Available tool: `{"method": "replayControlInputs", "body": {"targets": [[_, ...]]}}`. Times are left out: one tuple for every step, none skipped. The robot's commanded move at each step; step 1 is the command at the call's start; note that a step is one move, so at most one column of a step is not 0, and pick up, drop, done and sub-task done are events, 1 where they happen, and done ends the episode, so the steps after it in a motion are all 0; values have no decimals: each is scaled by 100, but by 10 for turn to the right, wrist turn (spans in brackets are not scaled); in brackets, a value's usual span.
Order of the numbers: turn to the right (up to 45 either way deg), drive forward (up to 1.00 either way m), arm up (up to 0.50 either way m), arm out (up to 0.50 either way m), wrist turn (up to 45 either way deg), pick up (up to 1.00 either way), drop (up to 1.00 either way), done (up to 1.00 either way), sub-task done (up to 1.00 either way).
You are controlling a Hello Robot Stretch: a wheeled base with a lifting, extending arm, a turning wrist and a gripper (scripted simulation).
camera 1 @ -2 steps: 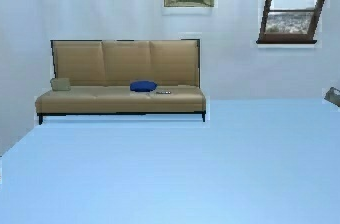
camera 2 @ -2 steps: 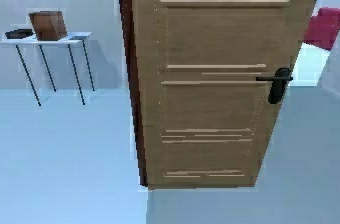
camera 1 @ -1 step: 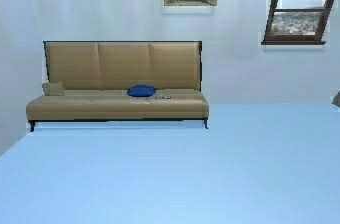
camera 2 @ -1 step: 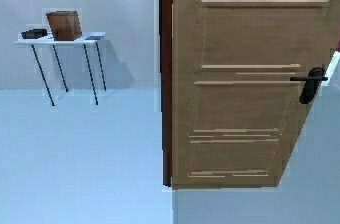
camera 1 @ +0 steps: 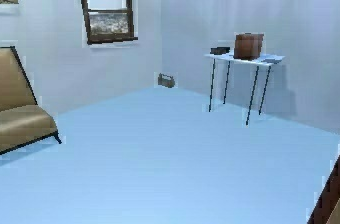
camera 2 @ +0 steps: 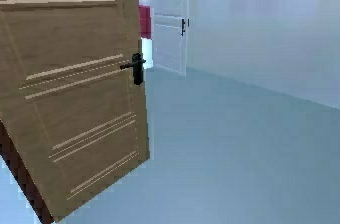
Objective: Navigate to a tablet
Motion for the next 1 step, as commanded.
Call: {"method": "replayControlInputs", "body": {"targets": [[90,0,0,0,0,0,0,0,0]]}}
